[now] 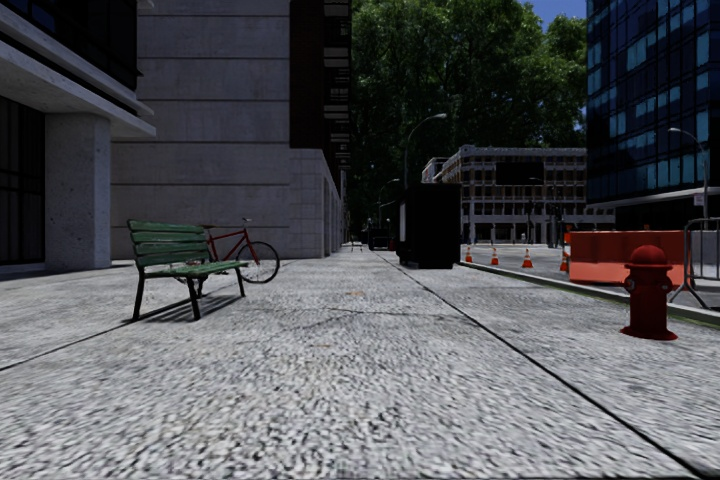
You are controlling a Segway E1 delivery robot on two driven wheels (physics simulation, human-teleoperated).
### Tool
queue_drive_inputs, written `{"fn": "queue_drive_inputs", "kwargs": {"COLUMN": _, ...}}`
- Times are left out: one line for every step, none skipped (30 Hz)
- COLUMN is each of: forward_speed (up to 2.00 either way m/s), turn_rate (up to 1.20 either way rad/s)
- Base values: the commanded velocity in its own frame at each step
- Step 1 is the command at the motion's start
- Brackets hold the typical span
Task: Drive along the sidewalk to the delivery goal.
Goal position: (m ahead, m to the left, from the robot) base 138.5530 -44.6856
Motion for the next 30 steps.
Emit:
{"fn": "queue_drive_inputs", "kwargs": {"forward_speed": 2.0, "turn_rate": 0.0}}
{"fn": "queue_drive_inputs", "kwargs": {"forward_speed": 2.0, "turn_rate": 0.0}}
{"fn": "queue_drive_inputs", "kwargs": {"forward_speed": 2.0, "turn_rate": 0.0}}
{"fn": "queue_drive_inputs", "kwargs": {"forward_speed": 2.0, "turn_rate": 0.0}}
{"fn": "queue_drive_inputs", "kwargs": {"forward_speed": 2.0, "turn_rate": 0.0}}
{"fn": "queue_drive_inputs", "kwargs": {"forward_speed": 2.0, "turn_rate": 0.0}}
{"fn": "queue_drive_inputs", "kwargs": {"forward_speed": 2.0, "turn_rate": 0.0}}
{"fn": "queue_drive_inputs", "kwargs": {"forward_speed": 2.0, "turn_rate": 0.0}}
{"fn": "queue_drive_inputs", "kwargs": {"forward_speed": 2.0, "turn_rate": 0.0}}
{"fn": "queue_drive_inputs", "kwargs": {"forward_speed": 2.0, "turn_rate": 0.0}}
{"fn": "queue_drive_inputs", "kwargs": {"forward_speed": 2.0, "turn_rate": 0.0}}
{"fn": "queue_drive_inputs", "kwargs": {"forward_speed": 2.0, "turn_rate": 0.0}}
{"fn": "queue_drive_inputs", "kwargs": {"forward_speed": 2.0, "turn_rate": 0.0}}
{"fn": "queue_drive_inputs", "kwargs": {"forward_speed": 2.0, "turn_rate": 0.0}}
{"fn": "queue_drive_inputs", "kwargs": {"forward_speed": 2.0, "turn_rate": 0.0}}
{"fn": "queue_drive_inputs", "kwargs": {"forward_speed": 2.0, "turn_rate": 0.0}}
{"fn": "queue_drive_inputs", "kwargs": {"forward_speed": 2.0, "turn_rate": 0.0}}
{"fn": "queue_drive_inputs", "kwargs": {"forward_speed": 2.0, "turn_rate": 0.0}}
{"fn": "queue_drive_inputs", "kwargs": {"forward_speed": 2.0, "turn_rate": 0.0}}
{"fn": "queue_drive_inputs", "kwargs": {"forward_speed": 2.0, "turn_rate": 0.0}}
{"fn": "queue_drive_inputs", "kwargs": {"forward_speed": 2.0, "turn_rate": 0.0}}
{"fn": "queue_drive_inputs", "kwargs": {"forward_speed": 2.0, "turn_rate": 0.0}}
{"fn": "queue_drive_inputs", "kwargs": {"forward_speed": 2.0, "turn_rate": 0.0}}
{"fn": "queue_drive_inputs", "kwargs": {"forward_speed": 2.0, "turn_rate": 0.0}}
{"fn": "queue_drive_inputs", "kwargs": {"forward_speed": 2.0, "turn_rate": 0.0}}
{"fn": "queue_drive_inputs", "kwargs": {"forward_speed": 2.0, "turn_rate": 0.0}}
{"fn": "queue_drive_inputs", "kwargs": {"forward_speed": 2.0, "turn_rate": 0.0}}
{"fn": "queue_drive_inputs", "kwargs": {"forward_speed": 2.0, "turn_rate": 0.0}}
{"fn": "queue_drive_inputs", "kwargs": {"forward_speed": 2.0, "turn_rate": 0.0}}
{"fn": "queue_drive_inputs", "kwargs": {"forward_speed": 2.0, "turn_rate": 0.0}}
